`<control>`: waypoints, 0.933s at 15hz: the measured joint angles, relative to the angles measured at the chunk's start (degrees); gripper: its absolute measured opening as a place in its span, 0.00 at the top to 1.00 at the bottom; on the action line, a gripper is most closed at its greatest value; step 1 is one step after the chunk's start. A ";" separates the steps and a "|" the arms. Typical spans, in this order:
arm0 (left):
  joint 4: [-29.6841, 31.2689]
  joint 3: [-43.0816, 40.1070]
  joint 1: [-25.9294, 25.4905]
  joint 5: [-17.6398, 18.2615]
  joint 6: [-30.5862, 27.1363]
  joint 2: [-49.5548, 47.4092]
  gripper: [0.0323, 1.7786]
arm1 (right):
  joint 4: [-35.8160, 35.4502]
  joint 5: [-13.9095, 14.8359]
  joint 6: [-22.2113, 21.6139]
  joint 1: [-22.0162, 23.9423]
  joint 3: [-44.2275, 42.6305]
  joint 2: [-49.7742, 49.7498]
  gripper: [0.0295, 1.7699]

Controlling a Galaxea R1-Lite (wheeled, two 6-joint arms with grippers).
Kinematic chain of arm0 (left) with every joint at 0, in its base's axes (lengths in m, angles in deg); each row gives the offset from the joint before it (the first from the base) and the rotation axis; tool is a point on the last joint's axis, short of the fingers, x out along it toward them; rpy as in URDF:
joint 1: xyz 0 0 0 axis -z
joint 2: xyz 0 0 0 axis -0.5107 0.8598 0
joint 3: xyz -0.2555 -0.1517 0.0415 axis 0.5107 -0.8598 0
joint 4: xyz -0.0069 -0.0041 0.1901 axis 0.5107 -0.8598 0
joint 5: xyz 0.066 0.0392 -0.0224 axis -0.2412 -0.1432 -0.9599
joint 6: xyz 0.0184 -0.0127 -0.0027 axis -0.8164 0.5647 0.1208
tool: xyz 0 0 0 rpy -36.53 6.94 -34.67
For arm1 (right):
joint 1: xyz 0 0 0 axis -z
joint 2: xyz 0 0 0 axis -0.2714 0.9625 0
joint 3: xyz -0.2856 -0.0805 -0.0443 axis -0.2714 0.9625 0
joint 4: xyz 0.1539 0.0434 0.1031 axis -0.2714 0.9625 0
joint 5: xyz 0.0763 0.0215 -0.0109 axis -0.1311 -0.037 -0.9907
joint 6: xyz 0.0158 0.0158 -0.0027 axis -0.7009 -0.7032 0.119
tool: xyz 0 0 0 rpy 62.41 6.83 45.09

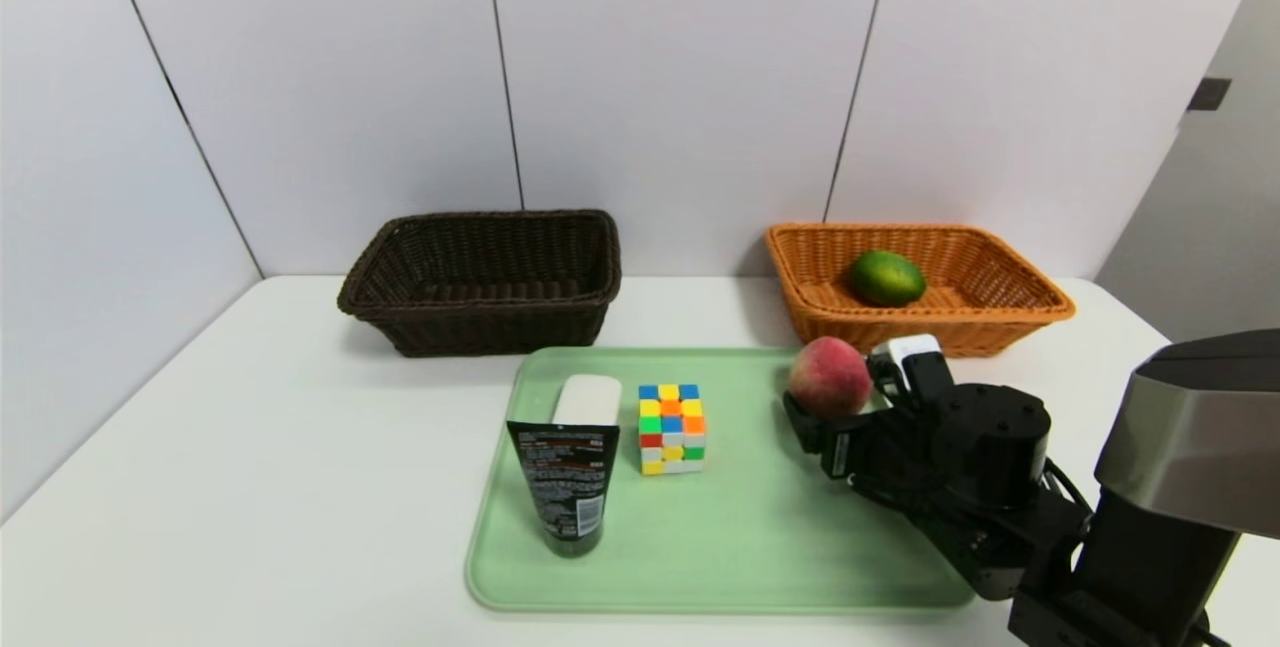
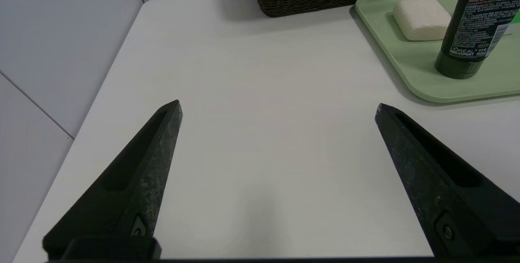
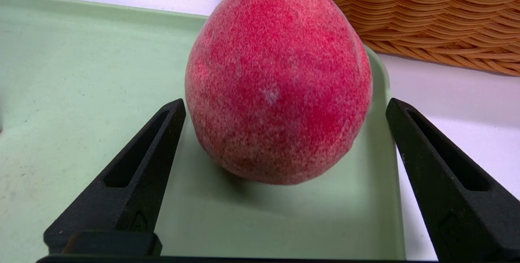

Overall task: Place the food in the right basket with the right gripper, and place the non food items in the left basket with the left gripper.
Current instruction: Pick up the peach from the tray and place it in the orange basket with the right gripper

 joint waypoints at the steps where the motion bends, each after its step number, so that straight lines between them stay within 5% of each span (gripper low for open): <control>1: -0.02 0.00 0.00 0.00 0.02 0.00 0.05 | -0.06 0.00 0.00 0.00 -0.33 0.35 0.04; 9: -0.02 -0.27 0.00 0.00 0.00 0.00 0.05 | -0.15 0.05 -0.10 0.49 -1.40 1.44 0.04; 12: 0.00 -0.28 0.00 -0.02 0.02 0.00 0.05 | -0.02 0.02 -0.11 0.68 -1.63 1.46 0.32; 14: 0.00 -0.28 0.00 -0.02 -0.02 0.00 0.05 | -0.04 0.05 -0.11 0.68 -1.62 1.49 0.37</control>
